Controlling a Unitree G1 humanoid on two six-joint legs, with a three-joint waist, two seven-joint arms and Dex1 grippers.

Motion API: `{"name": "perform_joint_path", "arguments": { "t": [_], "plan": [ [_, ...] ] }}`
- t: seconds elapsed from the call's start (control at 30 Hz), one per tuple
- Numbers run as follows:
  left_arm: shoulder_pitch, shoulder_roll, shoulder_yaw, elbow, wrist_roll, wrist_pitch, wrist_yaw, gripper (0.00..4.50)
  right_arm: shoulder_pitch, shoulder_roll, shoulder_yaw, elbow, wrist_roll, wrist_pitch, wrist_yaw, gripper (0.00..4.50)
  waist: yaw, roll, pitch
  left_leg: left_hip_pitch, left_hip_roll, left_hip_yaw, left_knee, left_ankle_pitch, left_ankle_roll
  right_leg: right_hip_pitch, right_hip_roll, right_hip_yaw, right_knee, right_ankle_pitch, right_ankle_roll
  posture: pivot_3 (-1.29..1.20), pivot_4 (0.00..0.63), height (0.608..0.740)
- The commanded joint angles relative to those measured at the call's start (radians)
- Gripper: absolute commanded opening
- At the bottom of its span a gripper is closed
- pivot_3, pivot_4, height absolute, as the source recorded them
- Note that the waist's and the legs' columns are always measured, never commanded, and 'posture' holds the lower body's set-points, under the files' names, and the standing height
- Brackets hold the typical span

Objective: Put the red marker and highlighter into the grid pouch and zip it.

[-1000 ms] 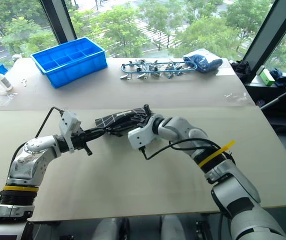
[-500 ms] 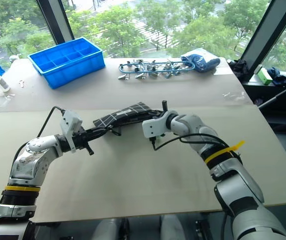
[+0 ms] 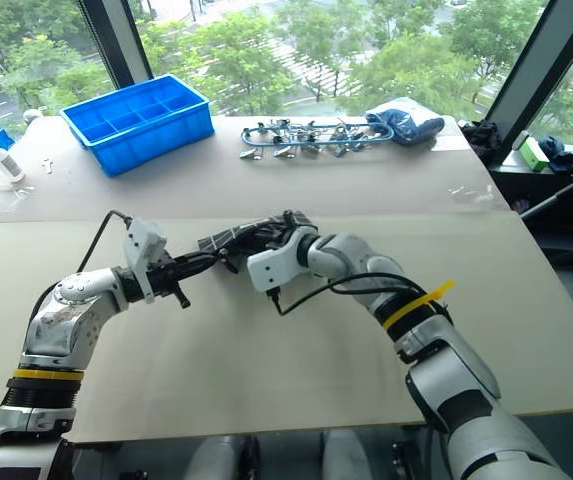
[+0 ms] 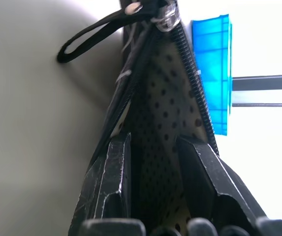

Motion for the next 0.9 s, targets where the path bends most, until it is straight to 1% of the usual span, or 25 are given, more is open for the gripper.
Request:
{"name": "perform_joint_path", "arguments": {
  "t": [0.03, 0.1, 0.13, 0.2, 0.27, 0.33, 0.4, 0.47, 0.53, 0.6, 0.7, 0.8, 0.9],
  "plan": [
    [-0.007, -0.001, 0.014, -0.022, -0.016, -0.015, -0.002, 0.00, -0.034, -0.022, -0.119, -0.102, 0.194, 0.028, 0.111, 1.66, 0.000, 0.000, 0.000, 0.000, 0.000, 0.000, 0.000, 0.000, 0.000, 0.000, 0.000, 0.000, 0.000, 0.000, 0.000, 0.00, 0.150, 0.740],
    [-0.003, 0.000, 0.015, -0.025, -0.017, -0.014, -0.001, 0.00, -0.028, -0.032, -0.164, -0.145, 0.285, 0.084, 0.185, 1.66, 0.001, 0.000, 0.000, 0.000, 0.000, 0.000, 0.000, 0.000, 0.000, 0.000, 0.000, 0.000, 0.000, 0.000, 0.000, 0.00, 0.150, 0.740],
    [-0.002, 0.001, 0.016, -0.026, -0.017, -0.014, 0.000, 0.00, -0.011, -0.034, -0.202, -0.202, 0.380, 0.181, 0.257, 1.66, 0.001, 0.000, 0.000, 0.000, 0.000, 0.000, 0.000, 0.000, 0.000, 0.000, 0.000, 0.000, 0.000, 0.000, 0.000, 0.00, 0.150, 0.740],
    [0.003, 0.004, 0.019, -0.031, -0.016, -0.010, 0.004, 0.00, 0.039, -0.061, -0.294, -0.351, 0.586, 0.477, 0.406, 1.66, 0.003, 0.000, 0.000, 0.000, 0.000, -0.001, 0.000, 0.000, 0.000, 0.000, 0.000, 0.000, 0.000, 0.000, 0.000, 0.00, 0.150, 0.740],
    [0.007, 0.007, 0.022, -0.036, -0.017, -0.008, 0.007, 0.00, 0.078, -0.090, -0.348, -0.458, 0.696, 0.686, 0.470, 1.66, 0.007, 0.000, 0.000, 0.000, 0.000, -0.002, 0.000, -0.001, 0.001, 0.001, 0.000, -0.001, 0.000, 0.000, 0.000, 0.00, 0.150, 0.740],
    [0.015, 0.011, 0.027, -0.043, -0.018, -0.005, 0.009, 0.00, 0.126, -0.123, -0.394, -0.563, 0.776, 0.894, 0.481, 1.66, 0.010, 0.000, 0.000, 0.000, 0.000, -0.003, 0.001, -0.002, 0.003, 0.002, 0.000, -0.001, 0.000, 0.000, 0.000, 0.00, 0.150, 0.740],
    [0.022, 0.015, 0.032, -0.049, -0.020, -0.003, 0.010, 0.00, 0.162, -0.148, -0.417, -0.646, 0.823, 1.051, 0.470, 1.66, 0.009, 0.000, 0.000, 0.000, 0.000, -0.002, 0.001, -0.005, 0.008, 0.002, -0.001, -0.001, 0.000, 0.000, 0.000, 0.00, 0.150, 0.740],
    [0.029, 0.019, 0.036, -0.055, -0.020, 0.001, 0.014, 0.00, 0.206, -0.178, -0.432, -0.722, 0.846, 1.174, 0.446, 1.66, 0.008, 0.000, 0.000, 0.000, 0.000, -0.002, 0.001, -0.005, 0.009, 0.001, 0.000, -0.001, 0.000, 0.000, 0.000, 0.00, 0.150, 0.740],
    [0.038, 0.023, 0.041, -0.062, -0.022, 0.005, 0.017, 0.00, 0.232, -0.196, -0.439, -0.775, 0.844, 1.302, 0.390, 1.66, 0.006, 0.000, 0.000, 0.000, 0.000, -0.002, 0.001, -0.005, 0.009, 0.001, 0.000, -0.001, 0.001, 0.000, -0.001, 0.00, 0.150, 0.740],
    [0.046, 0.027, 0.045, -0.069, -0.024, 0.008, 0.017, 0.00, 0.264, -0.214, -0.420, -0.832, 0.841, 1.401, 0.347, 1.66, 0.006, 0.000, 0.000, 0.000, 0.000, -0.002, 0.001, -0.005, 0.009, 0.000, 0.000, 0.000, 0.001, 0.000, -0.001, 0.00, 0.150, 0.740],
    [0.052, 0.029, 0.047, -0.073, -0.024, 0.010, 0.017, 0.00, 0.295, -0.216, -0.365, -0.893, 0.827, 1.485, 0.289, 1.66, 0.007, 0.000, 0.000, 0.000, 0.000, -0.002, 0.001, -0.005, 0.009, 0.000, 0.000, 0.000, 0.000, 0.000, -0.001, 0.00, 0.150, 0.740],
    [0.050, 0.027, 0.046, -0.075, -0.023, 0.012, 0.019, 0.00, 0.286, -0.182, -0.309, -0.869, 0.797, 1.543, 0.204, 1.66, 0.006, 0.000, 0.000, 0.000, 0.000, -0.002, 0.002, -0.005, 0.009, 0.000, 0.000, 0.000, 0.000, 0.000, -0.001, 0.00, 0.150, 0.740],
    [0.046, 0.025, 0.044, -0.075, -0.023, 0.013, 0.020, 0.00, 0.265, -0.140, -0.286, -0.817, 0.778, 1.580, 0.132, 1.66, 0.006, 0.000, 0.000, 0.000, 0.000, -0.002, 0.002, -0.005, 0.009, 0.000, 0.000, 0.000, 0.000, 0.000, -0.001, 0.00, 0.150, 0.740]
  ]
}}
